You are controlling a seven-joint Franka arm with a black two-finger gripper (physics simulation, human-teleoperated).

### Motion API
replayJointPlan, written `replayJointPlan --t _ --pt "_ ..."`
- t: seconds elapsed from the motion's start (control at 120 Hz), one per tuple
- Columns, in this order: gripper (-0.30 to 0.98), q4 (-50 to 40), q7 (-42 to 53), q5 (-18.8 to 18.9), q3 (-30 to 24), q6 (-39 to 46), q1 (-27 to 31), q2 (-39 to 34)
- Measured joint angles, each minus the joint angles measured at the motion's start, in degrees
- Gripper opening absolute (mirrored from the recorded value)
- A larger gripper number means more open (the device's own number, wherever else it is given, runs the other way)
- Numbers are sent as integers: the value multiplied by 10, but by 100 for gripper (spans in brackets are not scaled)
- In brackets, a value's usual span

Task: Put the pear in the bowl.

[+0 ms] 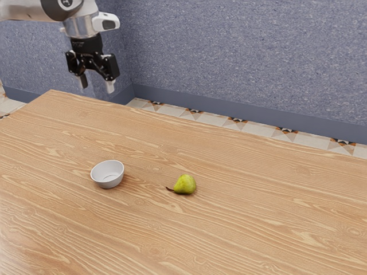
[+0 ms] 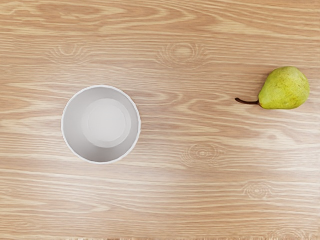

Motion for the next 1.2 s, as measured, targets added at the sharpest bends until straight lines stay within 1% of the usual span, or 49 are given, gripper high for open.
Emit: replayJointPlan --t 0.183,0.267,0.375,0.492,0.758,1.042,1.117,1.2 --pt "67 0 2 -9 -4 -4 -2 0" --pt "67 -10 -15 -9 -5 6 -13 0" --pt "67 -78 -40 -10 -5 57 -38 9" --pt "67 -119 -64 -14 -5 113 -53 36" --pt "67 -139 -104 -25 -5 215 -75 91" --pt "67 -168 -131 -40 -5 301 -87 124" --pt "67 -184 -121 -46 -6 321 -94 125" --pt "67 -204 -64 -53 -5 340 -101 122"
